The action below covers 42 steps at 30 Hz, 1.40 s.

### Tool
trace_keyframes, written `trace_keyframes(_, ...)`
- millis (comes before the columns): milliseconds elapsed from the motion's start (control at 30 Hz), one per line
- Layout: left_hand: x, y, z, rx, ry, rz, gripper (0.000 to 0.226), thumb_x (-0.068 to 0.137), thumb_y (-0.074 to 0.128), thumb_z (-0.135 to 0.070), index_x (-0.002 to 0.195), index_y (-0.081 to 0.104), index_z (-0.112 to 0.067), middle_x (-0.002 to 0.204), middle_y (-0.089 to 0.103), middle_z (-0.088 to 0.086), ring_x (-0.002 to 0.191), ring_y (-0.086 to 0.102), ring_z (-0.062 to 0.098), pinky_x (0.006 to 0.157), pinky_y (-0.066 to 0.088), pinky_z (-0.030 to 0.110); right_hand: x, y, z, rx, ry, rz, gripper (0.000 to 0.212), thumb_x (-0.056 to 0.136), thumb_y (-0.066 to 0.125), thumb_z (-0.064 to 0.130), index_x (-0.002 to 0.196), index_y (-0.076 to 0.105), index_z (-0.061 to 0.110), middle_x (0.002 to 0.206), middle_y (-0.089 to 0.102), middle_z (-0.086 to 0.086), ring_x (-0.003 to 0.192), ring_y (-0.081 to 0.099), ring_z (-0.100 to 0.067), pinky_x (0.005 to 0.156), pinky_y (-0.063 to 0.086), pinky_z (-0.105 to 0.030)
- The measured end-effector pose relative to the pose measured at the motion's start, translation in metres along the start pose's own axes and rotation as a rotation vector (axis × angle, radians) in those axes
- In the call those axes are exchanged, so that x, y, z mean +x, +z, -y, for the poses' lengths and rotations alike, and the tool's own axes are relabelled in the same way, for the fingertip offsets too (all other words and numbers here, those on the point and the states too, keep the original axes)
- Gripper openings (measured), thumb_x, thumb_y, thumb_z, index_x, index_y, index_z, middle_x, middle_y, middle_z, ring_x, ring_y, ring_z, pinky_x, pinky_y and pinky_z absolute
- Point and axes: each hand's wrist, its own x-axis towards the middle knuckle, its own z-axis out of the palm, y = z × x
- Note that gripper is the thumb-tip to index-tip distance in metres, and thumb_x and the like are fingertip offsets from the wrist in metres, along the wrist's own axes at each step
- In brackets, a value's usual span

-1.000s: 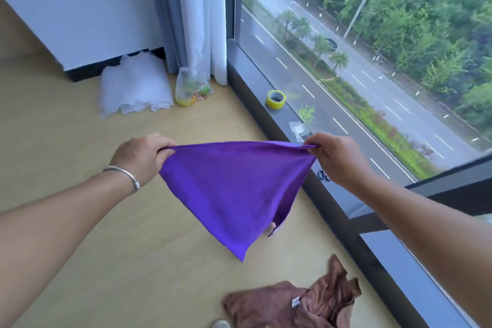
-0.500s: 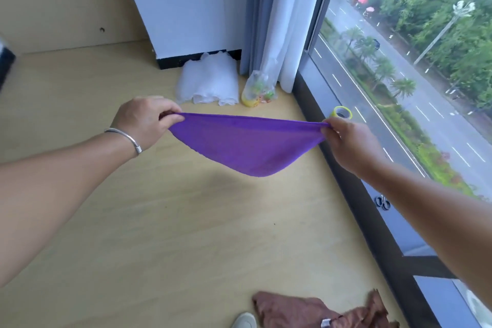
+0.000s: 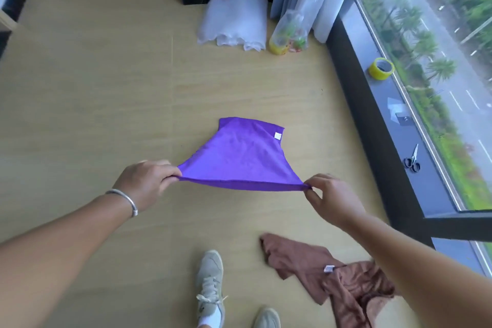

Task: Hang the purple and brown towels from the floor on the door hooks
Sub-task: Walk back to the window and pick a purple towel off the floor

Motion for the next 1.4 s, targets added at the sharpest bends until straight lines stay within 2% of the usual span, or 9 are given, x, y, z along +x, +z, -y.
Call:
trace_keyframes(133, -0.012, 0.061, 0.022, -0.06, -0.062, 0.098, 0.011, 0.088, 0.066, -0.019, 0.094, 0.074, -0.023, 0.091, 0.068, -0.006, 0.081, 0.064, 0.027, 0.063, 0.042, 0.03, -0.013, 0.065, -0.006, 0.02, 0.086, 0.095, 0.018, 0.094, 0.054, 0.023, 0.097, 0.07, 0.016, 0.094, 0.067, 0.003, 0.095, 0.057, -0.021, 0.074, 0.046, -0.034)
trace_keyframes(300, 0.004, 0.12, 0.047, -0.134, -0.104, 0.232, 0.013, 0.091, 0.061, -0.026, 0.099, 0.071, -0.027, 0.095, 0.065, -0.006, 0.089, 0.063, 0.024, 0.069, 0.044, 0.032, -0.014, 0.124, -0.011, 0.051, 0.282, 0.139, 0.018, 0.095, 0.055, 0.025, 0.098, 0.07, 0.016, 0.093, 0.065, 0.003, 0.093, 0.057, -0.022, 0.067, 0.037, -0.03)
trace_keyframes(400, 0.028, 0.146, 0.062, -0.173, -0.086, 0.281, 0.014, 0.092, 0.059, -0.027, 0.1, 0.069, -0.028, 0.096, 0.064, -0.007, 0.091, 0.062, 0.022, 0.073, 0.046, 0.033, 0.001, 0.149, -0.019, 0.067, 0.372, 0.16, 0.017, 0.094, 0.055, 0.028, 0.096, 0.069, 0.019, 0.093, 0.065, 0.002, 0.091, 0.058, -0.023, 0.069, 0.041, -0.032)
trace_keyframes(700, 0.165, 0.244, 0.111, -0.219, -0.09, 0.186, 0.008, 0.087, 0.064, -0.024, 0.094, 0.068, -0.026, 0.085, 0.065, -0.009, 0.082, 0.06, 0.018, 0.071, 0.046, 0.031, 0.124, 0.232, -0.079, 0.25, 0.536, -0.043, 0.015, 0.095, 0.051, 0.025, 0.085, 0.06, 0.019, 0.067, 0.061, 0.002, 0.068, 0.055, -0.024, 0.059, 0.038, -0.033)
trace_keyframes(833, 0.244, 0.293, 0.135, -0.215, -0.078, 0.152, 0.009, 0.086, 0.065, -0.025, 0.094, 0.069, -0.028, 0.077, 0.059, -0.017, 0.075, 0.056, 0.011, 0.067, 0.037, 0.025, 0.193, 0.267, -0.124, 0.294, 0.534, -0.187, 0.014, 0.093, 0.052, 0.027, 0.083, 0.061, 0.024, 0.066, 0.06, 0.013, 0.063, 0.054, -0.003, 0.054, 0.037, -0.021)
trace_keyframes(1200, 0.384, 0.405, 0.159, -0.034, -0.095, 0.216, 0.02, 0.089, 0.06, -0.016, 0.103, 0.063, -0.03, 0.098, 0.063, -0.01, 0.089, 0.057, 0.013, 0.08, 0.045, 0.026, 0.316, 0.362, -0.226, 0.281, 0.602, -0.344, 0.017, 0.089, 0.058, 0.034, 0.092, 0.069, 0.022, 0.078, 0.064, 0.006, 0.08, 0.061, -0.018, 0.066, 0.039, -0.026)
trace_keyframes(1267, 0.379, 0.414, 0.158, 0.021, -0.088, 0.103, 0.026, 0.088, 0.056, -0.011, 0.108, 0.061, -0.027, 0.105, 0.063, -0.007, 0.099, 0.058, 0.017, 0.083, 0.046, 0.03, 0.318, 0.372, -0.227, 0.259, 0.616, -0.39, 0.016, 0.09, 0.057, 0.032, 0.095, 0.069, 0.022, 0.083, 0.066, 0.004, 0.086, 0.063, -0.021, 0.067, 0.04, -0.027)
trace_keyframes(1333, 0.364, 0.416, 0.15, 0.053, 0.009, -0.061, 0.037, 0.083, 0.06, -0.01, 0.118, 0.058, -0.022, 0.115, 0.059, 0.0, 0.109, 0.055, 0.026, 0.088, 0.046, 0.037, 0.311, 0.377, -0.22, 0.193, 0.603, -0.44, 0.022, 0.09, 0.055, 0.028, 0.108, 0.065, 0.022, 0.102, 0.066, 0.0, 0.098, 0.06, -0.024, 0.075, 0.042, -0.029)
trace_keyframes(1400, 0.341, 0.418, 0.14, 0.124, 0.183, -0.124, 0.051, 0.081, 0.068, -0.02, 0.129, 0.054, -0.019, 0.129, 0.054, 0.006, 0.118, 0.051, 0.029, 0.097, 0.041, 0.04, 0.301, 0.384, -0.208, 0.0, 0.408, -0.39, 0.033, 0.089, 0.056, 0.025, 0.121, 0.058, 0.02, 0.122, 0.058, -0.003, 0.111, 0.053, -0.027, 0.089, 0.042, -0.035)
